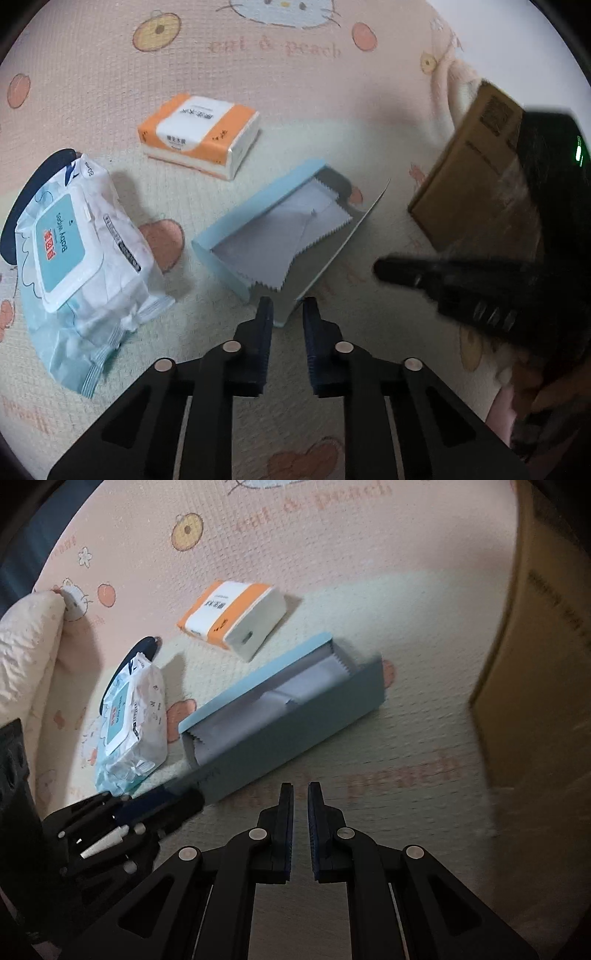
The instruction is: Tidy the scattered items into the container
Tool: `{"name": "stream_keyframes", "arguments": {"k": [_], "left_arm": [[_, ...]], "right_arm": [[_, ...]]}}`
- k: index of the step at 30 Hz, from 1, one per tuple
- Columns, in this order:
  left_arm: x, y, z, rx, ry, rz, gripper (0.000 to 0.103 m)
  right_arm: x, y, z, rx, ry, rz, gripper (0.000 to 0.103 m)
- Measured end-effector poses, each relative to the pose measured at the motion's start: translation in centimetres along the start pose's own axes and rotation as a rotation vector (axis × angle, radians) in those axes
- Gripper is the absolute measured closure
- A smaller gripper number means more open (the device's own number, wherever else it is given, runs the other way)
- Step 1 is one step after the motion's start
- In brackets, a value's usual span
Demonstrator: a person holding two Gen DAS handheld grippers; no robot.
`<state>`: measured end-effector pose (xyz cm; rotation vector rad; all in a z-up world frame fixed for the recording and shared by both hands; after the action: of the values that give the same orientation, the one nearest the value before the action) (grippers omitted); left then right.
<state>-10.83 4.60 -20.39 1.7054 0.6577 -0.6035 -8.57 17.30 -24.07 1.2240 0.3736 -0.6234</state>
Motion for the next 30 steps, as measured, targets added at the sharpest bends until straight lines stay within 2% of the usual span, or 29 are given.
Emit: {"name": "stream_keyframes", "arguments": {"k": [3, 8, 12, 14, 19, 22, 23, 25, 26, 27, 28, 30], "left_arm": [[-0.8, 1.0, 0.4, -0.002, 0.024, -0.059, 0.087], [-1.6, 1.1, 1.2, -0.073, -0.034, -0.11, 0.087], [-2.1, 0.0, 2.5, -0.141, -0.037, -0.085, 0.087], [-1.9, -0.9, 3.0, -0.156, -0.031, -0.048, 0.087], [-2.4, -1.2, 3.7, -0.156, 0.003, -0.044, 0.087], [-2.8, -1.0, 4.1, -0.126, 0.064, -0.025, 0.087], [-2.9, -0.7, 4.1, -0.108, 0.098, -0.021, 0.085], [-3.2, -0.5, 3.9, -0.094, 0.119, -0.018, 0.079], [-3.4, -0.5, 3.7, -0.094, 0.122, -0.019, 0.07], [-3.4, -0.5, 3.6, -0.091, 0.127, -0.02, 0.067], [-3.4, -0.7, 3.4, -0.074, 0.137, -0.015, 0.063], [-3.1, -1.5, 3.3, -0.066, 0.159, 0.012, 0.062]], "right_arm": [[-0.2, -0.5, 0.8, -0.048, -0.031, -0.009, 0.097], [-1.0, -1.9, 2.5, -0.106, -0.054, 0.007, 0.097], [-1.4, -3.4, 2.5, -0.133, -0.137, 0.007, 0.097], [-1.6, -4.1, 2.5, -0.107, -0.12, 0.031, 0.097], [-2.2, -4.1, 2.1, -0.116, -0.138, 0.036, 0.097], [-3.5, -3.3, 0.8, -0.095, -0.148, -0.014, 0.097], [-4.2, -3.0, 0.3, -0.067, -0.135, -0.028, 0.092], [-5.3, -3.0, -0.6, -0.028, -0.107, -0.041, 0.072], [-5.8, -2.8, -0.9, -0.012, -0.094, -0.063, 0.052], [-6.5, -2.5, -1.3, -0.005, -0.089, -0.097, 0.038], [-7.2, -2.3, -1.7, -0.014, -0.086, -0.133, 0.036], [-7.9, -2.5, -2.1, -0.027, -0.078, -0.146, 0.036]]}}
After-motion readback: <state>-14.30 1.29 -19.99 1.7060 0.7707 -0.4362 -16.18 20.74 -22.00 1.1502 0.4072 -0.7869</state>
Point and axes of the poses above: each gripper's, at about its wrist camera, not at the fingertips, and y roughly against the way its jaws point, z to its left, x to its underside, the point moved 4 cm from there along -y, roughly the way its jaws point, and after that the axes turned 10 degrees about -z, right-handed, at the moved point
